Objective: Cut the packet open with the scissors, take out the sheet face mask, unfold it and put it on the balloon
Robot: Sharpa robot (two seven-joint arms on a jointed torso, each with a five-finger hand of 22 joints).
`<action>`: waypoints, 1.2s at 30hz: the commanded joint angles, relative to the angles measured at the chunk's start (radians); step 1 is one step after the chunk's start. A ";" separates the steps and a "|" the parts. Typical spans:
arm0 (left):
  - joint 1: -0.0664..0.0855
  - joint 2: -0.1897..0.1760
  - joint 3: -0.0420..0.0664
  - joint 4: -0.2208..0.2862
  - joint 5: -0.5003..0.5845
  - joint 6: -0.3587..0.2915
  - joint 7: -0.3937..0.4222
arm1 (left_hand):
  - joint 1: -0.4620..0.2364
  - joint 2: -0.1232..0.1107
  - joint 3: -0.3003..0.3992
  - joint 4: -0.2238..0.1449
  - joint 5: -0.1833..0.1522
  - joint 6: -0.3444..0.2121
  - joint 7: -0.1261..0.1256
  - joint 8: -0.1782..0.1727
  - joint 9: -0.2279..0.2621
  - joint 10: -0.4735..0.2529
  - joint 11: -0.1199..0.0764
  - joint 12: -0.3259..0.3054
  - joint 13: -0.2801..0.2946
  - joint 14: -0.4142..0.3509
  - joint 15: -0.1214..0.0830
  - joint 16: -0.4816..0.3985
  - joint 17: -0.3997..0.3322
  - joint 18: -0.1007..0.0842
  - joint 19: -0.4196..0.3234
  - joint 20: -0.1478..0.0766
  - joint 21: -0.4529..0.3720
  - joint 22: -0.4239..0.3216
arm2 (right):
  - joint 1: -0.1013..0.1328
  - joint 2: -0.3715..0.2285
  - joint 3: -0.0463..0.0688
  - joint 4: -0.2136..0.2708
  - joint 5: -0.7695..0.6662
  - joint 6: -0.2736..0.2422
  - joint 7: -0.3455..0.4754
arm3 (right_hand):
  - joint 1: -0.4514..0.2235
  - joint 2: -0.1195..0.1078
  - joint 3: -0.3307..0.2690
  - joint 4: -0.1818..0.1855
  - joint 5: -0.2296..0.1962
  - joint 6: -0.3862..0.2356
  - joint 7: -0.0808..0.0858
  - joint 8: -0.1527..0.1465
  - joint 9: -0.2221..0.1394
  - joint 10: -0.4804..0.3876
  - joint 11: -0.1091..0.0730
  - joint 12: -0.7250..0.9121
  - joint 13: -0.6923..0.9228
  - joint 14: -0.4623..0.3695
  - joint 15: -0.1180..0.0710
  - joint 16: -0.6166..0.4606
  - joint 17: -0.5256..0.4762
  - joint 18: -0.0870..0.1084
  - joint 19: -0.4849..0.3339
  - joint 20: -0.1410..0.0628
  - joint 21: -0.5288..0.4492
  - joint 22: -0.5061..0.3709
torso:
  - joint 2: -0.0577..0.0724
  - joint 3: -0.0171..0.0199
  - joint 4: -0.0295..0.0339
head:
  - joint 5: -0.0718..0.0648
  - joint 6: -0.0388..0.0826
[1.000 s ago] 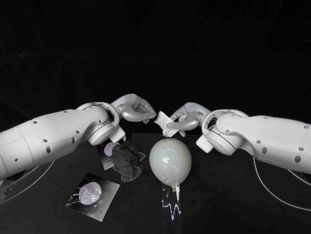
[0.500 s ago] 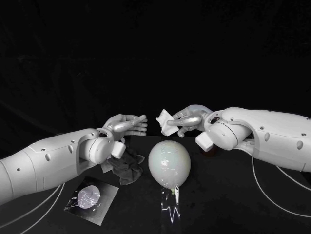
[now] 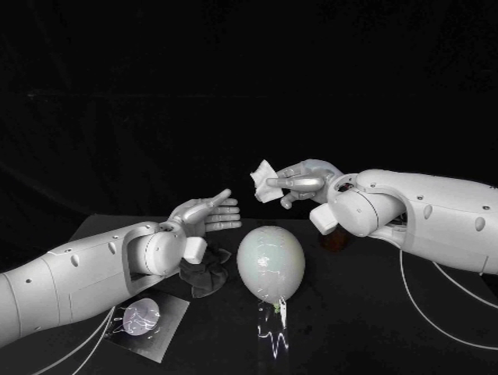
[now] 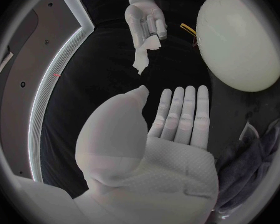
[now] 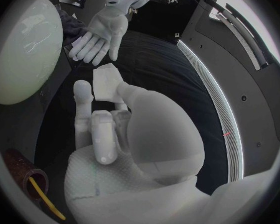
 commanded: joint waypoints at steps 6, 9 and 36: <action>-0.001 0.024 0.004 0.004 0.062 0.196 0.101 | 0.054 -0.004 -0.016 -0.001 -0.004 0.029 0.015 -0.036 -0.012 0.013 0.001 -0.040 -0.002 -0.052 0.013 -0.052 -0.024 -0.016 -0.049 0.003 -0.057 -0.035 | 0.001 -0.002 0.001 0.023 0.047 -0.029 0.092 | -0.003 0.006 0.001 -0.007 0.003 0.002 0.007 0.027 0.016 0.091 -0.004 0.007 0.233 0.087 -0.006 0.003 0.219 0.006 0.007 0.001 0.005 0.035 | 0.001 -0.0006 0.0000 | 0.001 0.000; -0.002 0.032 0.007 0.005 0.063 0.232 0.121 | 0.027 -0.002 -0.039 0.005 -0.004 0.034 0.019 -0.049 -0.016 0.004 0.008 -0.057 -0.002 -0.076 0.021 -0.072 -0.033 -0.019 -0.054 0.004 -0.069 -0.043 | 0.001 -0.003 0.001 0.029 0.048 -0.031 0.095 | -0.005 0.006 0.001 -0.007 0.003 0.002 0.007 0.027 0.016 0.092 -0.004 0.007 0.233 0.087 -0.006 0.004 0.219 0.006 0.008 0.001 0.006 0.036 | 0.001 -0.0004 -0.0004 | 0.003 -0.001; 0.000 0.073 0.021 -0.008 0.047 0.275 0.141 | 0.010 0.078 -0.155 -0.006 -0.005 0.044 -0.004 -0.135 -0.027 -0.011 0.019 -0.122 0.001 -0.123 0.039 -0.131 -0.065 -0.013 -0.147 0.002 -0.113 -0.062 | -0.004 -0.001 0.000 0.034 0.036 -0.030 0.093 | -0.008 0.007 0.003 -0.009 0.003 0.000 0.007 0.027 0.017 0.091 -0.004 0.007 0.233 0.087 -0.006 0.004 0.219 0.006 0.009 0.000 0.006 0.036 | -0.001 -0.0003 0.0002 | 0.005 -0.001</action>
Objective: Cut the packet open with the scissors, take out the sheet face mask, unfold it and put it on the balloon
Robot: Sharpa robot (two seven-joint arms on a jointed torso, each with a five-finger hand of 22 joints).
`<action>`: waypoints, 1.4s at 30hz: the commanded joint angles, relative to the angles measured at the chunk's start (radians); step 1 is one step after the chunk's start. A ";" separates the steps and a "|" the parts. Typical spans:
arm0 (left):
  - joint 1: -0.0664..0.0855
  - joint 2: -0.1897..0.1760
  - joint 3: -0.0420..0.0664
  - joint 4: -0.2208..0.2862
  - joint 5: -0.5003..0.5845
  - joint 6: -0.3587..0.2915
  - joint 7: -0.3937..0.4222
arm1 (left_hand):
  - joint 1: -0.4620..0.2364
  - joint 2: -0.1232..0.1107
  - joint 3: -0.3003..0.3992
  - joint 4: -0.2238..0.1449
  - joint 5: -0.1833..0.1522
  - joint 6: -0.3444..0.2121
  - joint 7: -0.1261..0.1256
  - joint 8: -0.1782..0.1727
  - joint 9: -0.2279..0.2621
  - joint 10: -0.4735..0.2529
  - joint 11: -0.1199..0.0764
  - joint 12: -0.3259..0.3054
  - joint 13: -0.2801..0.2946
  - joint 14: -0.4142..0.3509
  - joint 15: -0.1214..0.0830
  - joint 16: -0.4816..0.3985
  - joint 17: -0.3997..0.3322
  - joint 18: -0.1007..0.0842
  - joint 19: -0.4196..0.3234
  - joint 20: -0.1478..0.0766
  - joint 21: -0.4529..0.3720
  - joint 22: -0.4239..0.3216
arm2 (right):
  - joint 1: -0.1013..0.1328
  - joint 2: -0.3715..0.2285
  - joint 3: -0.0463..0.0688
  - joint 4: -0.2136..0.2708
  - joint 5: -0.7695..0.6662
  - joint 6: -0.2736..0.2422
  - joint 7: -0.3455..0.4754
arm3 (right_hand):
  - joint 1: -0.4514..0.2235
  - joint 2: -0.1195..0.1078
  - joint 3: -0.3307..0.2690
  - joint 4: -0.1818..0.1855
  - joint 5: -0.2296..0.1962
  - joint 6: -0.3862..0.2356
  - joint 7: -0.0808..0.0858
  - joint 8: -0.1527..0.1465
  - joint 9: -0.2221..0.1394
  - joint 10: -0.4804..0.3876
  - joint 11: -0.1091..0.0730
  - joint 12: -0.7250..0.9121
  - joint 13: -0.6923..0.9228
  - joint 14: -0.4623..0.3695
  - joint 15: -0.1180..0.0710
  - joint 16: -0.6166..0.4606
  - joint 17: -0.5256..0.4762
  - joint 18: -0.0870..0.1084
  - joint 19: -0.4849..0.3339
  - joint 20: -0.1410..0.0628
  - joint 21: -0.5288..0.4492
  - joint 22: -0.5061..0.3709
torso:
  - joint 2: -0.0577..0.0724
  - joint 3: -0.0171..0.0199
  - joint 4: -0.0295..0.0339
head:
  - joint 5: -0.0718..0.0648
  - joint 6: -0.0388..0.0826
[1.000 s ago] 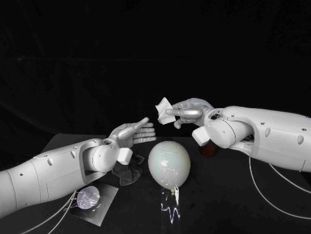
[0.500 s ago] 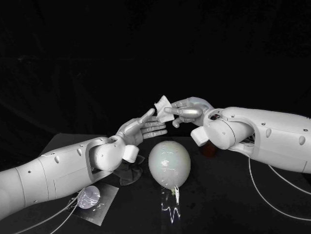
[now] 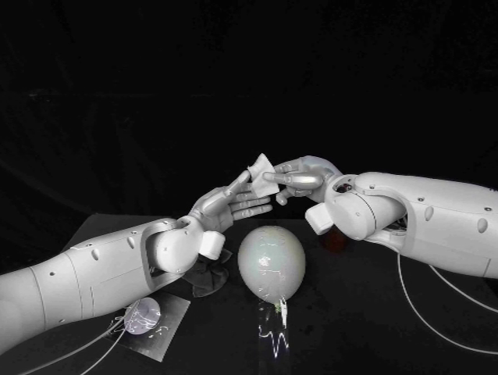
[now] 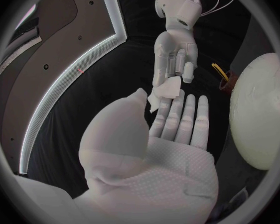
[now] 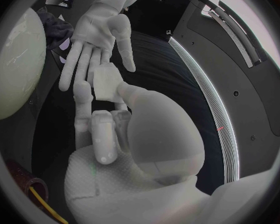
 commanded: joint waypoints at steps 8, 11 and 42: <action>0.001 0.009 0.003 -0.013 -0.035 -0.070 0.056 | 0.178 0.011 0.049 -0.070 -0.004 0.057 -0.009 -0.005 0.007 0.047 -0.011 0.005 0.003 0.053 -0.009 0.040 0.012 -0.004 0.027 0.006 0.009 0.006 | -0.001 -0.006 0.001 -0.002 -0.028 0.005 0.003 | -0.002 0.013 0.001 -0.005 0.003 0.005 0.000 0.021 0.010 0.092 -0.004 0.004 0.234 0.088 -0.006 0.004 0.219 0.013 0.009 0.001 0.008 0.037 | 0.001 -0.0004 -0.0004 | 0.001 -0.001; 0.001 0.010 0.004 -0.016 -0.041 -0.091 0.066 | 0.205 0.012 0.067 -0.081 -0.004 0.074 -0.010 -0.004 0.009 0.063 -0.018 0.011 0.003 0.065 -0.016 0.061 0.020 -0.009 0.032 0.006 0.009 0.005 | -0.001 -0.009 0.000 -0.003 -0.035 0.004 -0.002 | -0.002 0.013 0.001 -0.005 0.003 0.005 0.000 0.021 0.010 0.092 -0.004 0.004 0.233 0.088 -0.006 0.004 0.220 0.013 0.009 0.001 0.008 0.037 | 0.001 -0.0010 -0.0008 | 0.002 -0.002; 0.001 0.018 0.007 -0.018 -0.029 -0.099 0.070 | 0.218 -0.014 0.107 -0.064 -0.004 0.099 -0.010 -0.016 0.011 0.102 -0.034 0.006 0.002 0.114 -0.040 0.143 0.051 0.000 0.083 0.005 0.025 0.012 | -0.010 -0.019 -0.002 -0.005 -0.091 0.008 -0.030 | -0.004 0.013 0.004 -0.010 0.002 0.005 -0.001 0.024 0.012 0.092 -0.004 0.004 0.233 0.089 -0.006 0.004 0.221 0.013 0.010 0.000 0.009 0.038 | 0.000 0.0004 -0.0006 | 0.006 -0.004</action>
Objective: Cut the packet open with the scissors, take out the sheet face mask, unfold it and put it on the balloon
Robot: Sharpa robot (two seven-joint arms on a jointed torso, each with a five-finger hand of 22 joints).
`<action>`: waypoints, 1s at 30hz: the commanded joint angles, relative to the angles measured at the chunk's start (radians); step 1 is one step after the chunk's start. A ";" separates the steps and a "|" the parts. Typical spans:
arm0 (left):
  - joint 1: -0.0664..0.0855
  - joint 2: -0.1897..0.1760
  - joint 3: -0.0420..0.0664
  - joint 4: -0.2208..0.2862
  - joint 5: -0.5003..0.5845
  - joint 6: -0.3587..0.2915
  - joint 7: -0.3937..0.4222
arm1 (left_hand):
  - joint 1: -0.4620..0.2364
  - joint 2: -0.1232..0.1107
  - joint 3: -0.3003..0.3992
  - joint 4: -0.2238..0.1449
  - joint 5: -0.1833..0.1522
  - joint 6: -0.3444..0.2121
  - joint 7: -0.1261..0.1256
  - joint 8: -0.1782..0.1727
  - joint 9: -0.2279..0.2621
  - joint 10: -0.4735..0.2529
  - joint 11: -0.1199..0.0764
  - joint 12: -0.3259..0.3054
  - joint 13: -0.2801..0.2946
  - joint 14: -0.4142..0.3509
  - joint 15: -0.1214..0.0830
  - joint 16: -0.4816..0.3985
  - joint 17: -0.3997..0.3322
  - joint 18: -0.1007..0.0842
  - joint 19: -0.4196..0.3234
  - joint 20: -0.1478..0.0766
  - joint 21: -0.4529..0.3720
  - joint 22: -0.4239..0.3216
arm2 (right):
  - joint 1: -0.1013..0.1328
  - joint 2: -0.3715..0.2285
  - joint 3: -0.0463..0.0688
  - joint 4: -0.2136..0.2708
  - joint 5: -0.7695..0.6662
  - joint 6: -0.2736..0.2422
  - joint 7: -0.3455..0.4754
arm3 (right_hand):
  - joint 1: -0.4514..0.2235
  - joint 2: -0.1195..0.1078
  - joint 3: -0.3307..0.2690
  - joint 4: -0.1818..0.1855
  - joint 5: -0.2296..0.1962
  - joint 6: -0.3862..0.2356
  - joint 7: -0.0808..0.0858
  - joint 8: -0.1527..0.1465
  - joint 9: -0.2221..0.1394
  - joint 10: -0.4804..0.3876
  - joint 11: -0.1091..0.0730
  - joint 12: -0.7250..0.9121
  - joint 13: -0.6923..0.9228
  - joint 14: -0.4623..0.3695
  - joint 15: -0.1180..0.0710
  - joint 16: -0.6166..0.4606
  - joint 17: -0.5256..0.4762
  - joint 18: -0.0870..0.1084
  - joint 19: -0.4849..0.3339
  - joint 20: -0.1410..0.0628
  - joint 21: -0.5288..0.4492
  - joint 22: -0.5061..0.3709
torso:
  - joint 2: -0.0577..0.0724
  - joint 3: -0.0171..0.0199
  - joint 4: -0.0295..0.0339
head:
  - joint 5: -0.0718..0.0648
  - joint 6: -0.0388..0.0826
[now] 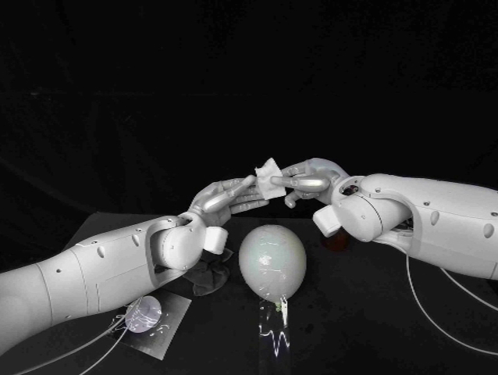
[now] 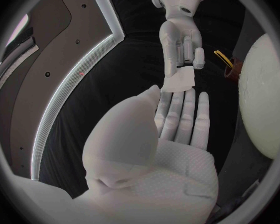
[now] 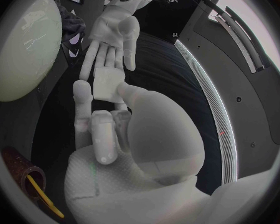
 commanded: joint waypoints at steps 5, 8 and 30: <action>0.001 0.005 0.002 -0.001 0.000 -0.025 -0.010 | -0.015 -0.033 -0.006 0.017 -0.004 0.027 0.005 0.003 0.005 0.031 -0.010 0.006 0.002 0.030 -0.011 0.029 0.014 0.005 0.029 0.000 0.011 0.003 | -0.002 -0.002 0.000 0.011 -0.013 0.003 0.013 | -0.001 0.007 0.002 -0.003 0.003 0.008 0.001 0.019 0.012 0.092 -0.004 0.007 0.234 0.087 -0.004 0.004 0.223 0.010 0.008 -0.003 0.007 0.038 | 0.000 -0.0006 0.0004 | -0.001 0.001; 0.001 0.005 0.002 -0.002 -0.004 -0.035 -0.021 | -0.022 -0.044 -0.011 0.024 -0.004 0.036 0.004 0.005 0.007 0.042 -0.014 0.008 0.002 0.036 -0.015 0.039 0.019 0.006 0.038 -0.001 0.014 0.004 | -0.002 -0.002 0.000 0.015 -0.011 -0.004 0.017 | -0.001 0.007 0.002 -0.003 0.003 0.008 0.001 0.019 0.012 0.092 -0.004 0.007 0.234 0.087 -0.004 0.004 0.223 0.010 0.008 -0.003 0.007 0.038 | 0.001 -0.0006 0.0008 | -0.001 0.001; 0.001 0.005 0.002 -0.003 -0.013 -0.106 -0.026 | 0.063 -0.044 0.043 -0.005 -0.004 0.107 -0.028 0.035 0.025 0.127 -0.049 0.026 0.006 0.079 -0.047 0.111 0.054 0.025 0.096 -0.005 0.033 0.007 | -0.004 -0.010 0.000 0.028 -0.020 -0.010 0.017 | -0.001 0.007 0.002 -0.003 0.003 0.008 0.001 0.019 0.012 0.092 -0.004 0.007 0.234 0.087 -0.004 0.004 0.223 0.010 0.008 -0.003 0.007 0.038 | 0.001 -0.0005 -0.0003 | 0.001 0.000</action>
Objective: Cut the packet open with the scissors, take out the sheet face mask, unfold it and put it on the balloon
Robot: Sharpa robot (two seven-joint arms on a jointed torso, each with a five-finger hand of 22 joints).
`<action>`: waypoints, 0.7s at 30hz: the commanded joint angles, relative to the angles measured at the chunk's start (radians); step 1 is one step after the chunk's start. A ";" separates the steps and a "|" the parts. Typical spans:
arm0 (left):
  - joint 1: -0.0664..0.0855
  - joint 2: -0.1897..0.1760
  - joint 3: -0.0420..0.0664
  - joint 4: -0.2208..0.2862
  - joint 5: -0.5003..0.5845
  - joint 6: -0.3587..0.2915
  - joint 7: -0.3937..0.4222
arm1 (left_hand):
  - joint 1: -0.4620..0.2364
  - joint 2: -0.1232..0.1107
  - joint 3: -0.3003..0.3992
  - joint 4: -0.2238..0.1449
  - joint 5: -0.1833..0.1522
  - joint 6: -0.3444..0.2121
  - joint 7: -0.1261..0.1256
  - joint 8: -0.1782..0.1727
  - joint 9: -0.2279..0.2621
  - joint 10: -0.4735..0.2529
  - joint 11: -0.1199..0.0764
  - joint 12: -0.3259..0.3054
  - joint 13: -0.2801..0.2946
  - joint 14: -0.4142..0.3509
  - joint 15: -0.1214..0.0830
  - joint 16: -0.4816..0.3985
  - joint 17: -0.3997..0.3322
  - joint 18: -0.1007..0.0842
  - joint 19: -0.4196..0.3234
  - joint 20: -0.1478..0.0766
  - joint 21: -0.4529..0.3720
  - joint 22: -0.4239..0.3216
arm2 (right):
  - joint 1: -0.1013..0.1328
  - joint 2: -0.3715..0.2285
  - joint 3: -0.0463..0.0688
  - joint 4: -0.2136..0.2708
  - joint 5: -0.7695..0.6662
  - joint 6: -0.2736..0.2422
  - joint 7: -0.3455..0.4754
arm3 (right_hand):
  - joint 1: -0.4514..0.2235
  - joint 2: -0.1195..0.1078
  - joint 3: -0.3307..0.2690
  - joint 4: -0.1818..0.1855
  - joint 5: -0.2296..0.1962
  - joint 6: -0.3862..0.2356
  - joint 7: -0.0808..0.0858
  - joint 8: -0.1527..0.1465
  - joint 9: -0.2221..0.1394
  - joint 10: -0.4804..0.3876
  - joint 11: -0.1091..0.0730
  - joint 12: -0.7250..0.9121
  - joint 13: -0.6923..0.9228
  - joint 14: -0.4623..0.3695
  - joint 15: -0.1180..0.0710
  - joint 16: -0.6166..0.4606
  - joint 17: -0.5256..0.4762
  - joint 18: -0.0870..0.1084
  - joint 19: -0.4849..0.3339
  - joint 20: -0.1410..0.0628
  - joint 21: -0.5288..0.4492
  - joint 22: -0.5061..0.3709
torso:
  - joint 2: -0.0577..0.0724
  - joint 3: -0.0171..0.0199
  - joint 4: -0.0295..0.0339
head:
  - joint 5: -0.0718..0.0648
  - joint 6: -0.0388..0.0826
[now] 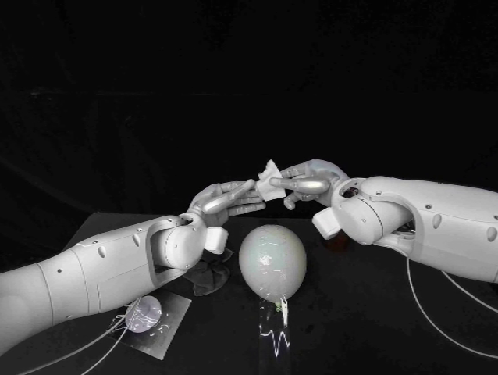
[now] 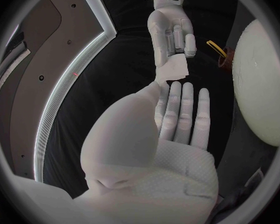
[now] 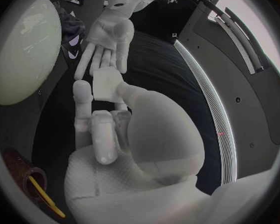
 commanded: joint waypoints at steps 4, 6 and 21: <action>0.001 0.004 0.002 0.001 -0.005 -0.023 0.016 | 0.025 0.009 0.031 -0.017 -0.004 0.011 0.000 0.012 0.006 0.017 -0.002 0.001 0.000 0.012 0.000 0.009 0.004 0.012 0.016 -0.001 0.009 0.002 | -0.002 0.001 0.000 0.000 -0.033 0.010 0.008 | -0.001 0.007 0.003 -0.001 0.007 0.005 0.000 0.018 0.012 0.092 -0.004 0.007 0.234 0.087 -0.004 0.003 0.222 0.012 0.004 0.000 0.006 0.039 | 0.000 0.0002 -0.0002 | 0.001 -0.001; 0.001 0.004 0.002 0.002 -0.006 -0.022 0.017 | 0.024 0.009 0.033 -0.018 -0.004 0.012 0.000 0.013 0.006 0.018 -0.002 0.001 0.000 0.013 0.000 0.010 0.005 0.012 0.017 -0.001 0.009 0.002 | -0.003 0.002 0.000 0.000 -0.040 0.010 0.006 | -0.001 0.007 0.003 -0.001 0.007 0.005 0.000 0.018 0.012 0.092 -0.004 0.007 0.234 0.087 -0.004 0.003 0.222 0.012 0.004 0.000 0.006 0.039 | 0.000 0.0002 -0.0002 | 0.001 -0.001; 0.001 0.006 0.002 0.002 -0.005 -0.018 -0.001 | -0.107 -0.026 -0.005 0.065 -0.004 -0.003 0.004 0.008 0.008 0.027 0.005 -0.011 -0.001 0.010 0.001 0.019 0.014 0.012 0.023 -0.001 0.007 -0.001 | -0.007 0.004 -0.002 0.001 -0.060 0.006 0.006 | -0.001 0.007 0.003 -0.001 0.007 0.005 0.000 0.018 0.012 0.092 -0.004 0.007 0.234 0.087 -0.004 0.003 0.222 0.012 0.004 0.000 0.006 0.039 | 0.000 0.0001 0.0002 | 0.001 -0.002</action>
